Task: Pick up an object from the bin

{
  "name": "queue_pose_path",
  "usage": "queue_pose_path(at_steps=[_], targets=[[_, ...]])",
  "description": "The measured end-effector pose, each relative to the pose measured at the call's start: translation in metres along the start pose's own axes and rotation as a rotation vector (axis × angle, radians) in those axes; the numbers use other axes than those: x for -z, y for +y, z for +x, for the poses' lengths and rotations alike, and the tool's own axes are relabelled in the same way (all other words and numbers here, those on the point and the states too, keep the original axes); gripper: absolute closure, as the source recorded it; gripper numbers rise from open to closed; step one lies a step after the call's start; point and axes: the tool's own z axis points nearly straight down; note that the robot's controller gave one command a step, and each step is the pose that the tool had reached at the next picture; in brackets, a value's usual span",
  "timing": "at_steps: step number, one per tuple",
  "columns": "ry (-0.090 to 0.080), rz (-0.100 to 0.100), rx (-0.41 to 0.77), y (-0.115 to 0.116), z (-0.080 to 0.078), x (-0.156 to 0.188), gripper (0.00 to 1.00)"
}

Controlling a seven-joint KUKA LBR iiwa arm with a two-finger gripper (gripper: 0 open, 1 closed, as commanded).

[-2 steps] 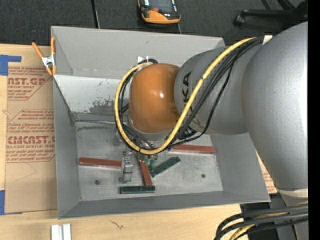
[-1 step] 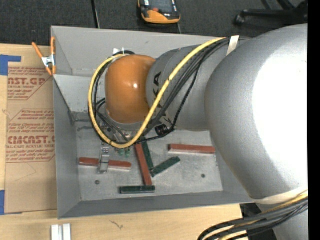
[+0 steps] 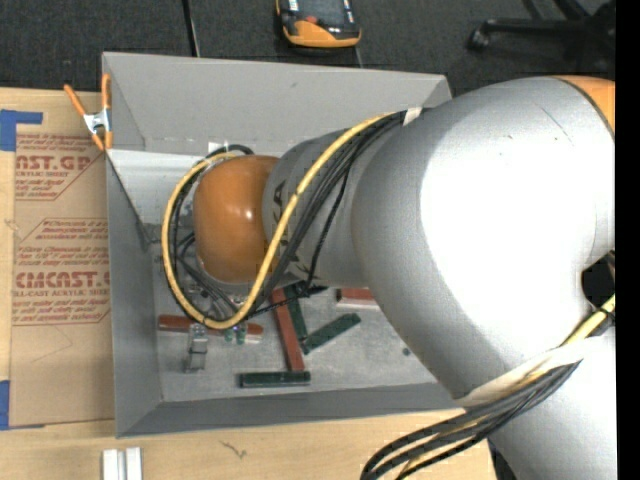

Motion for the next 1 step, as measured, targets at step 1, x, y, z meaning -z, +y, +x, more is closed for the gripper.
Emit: queue_pose_path(at_steps=[1], targets=[[-0.002,-0.003,-0.153,0.0043,0.0171,0.0043,1.00]])
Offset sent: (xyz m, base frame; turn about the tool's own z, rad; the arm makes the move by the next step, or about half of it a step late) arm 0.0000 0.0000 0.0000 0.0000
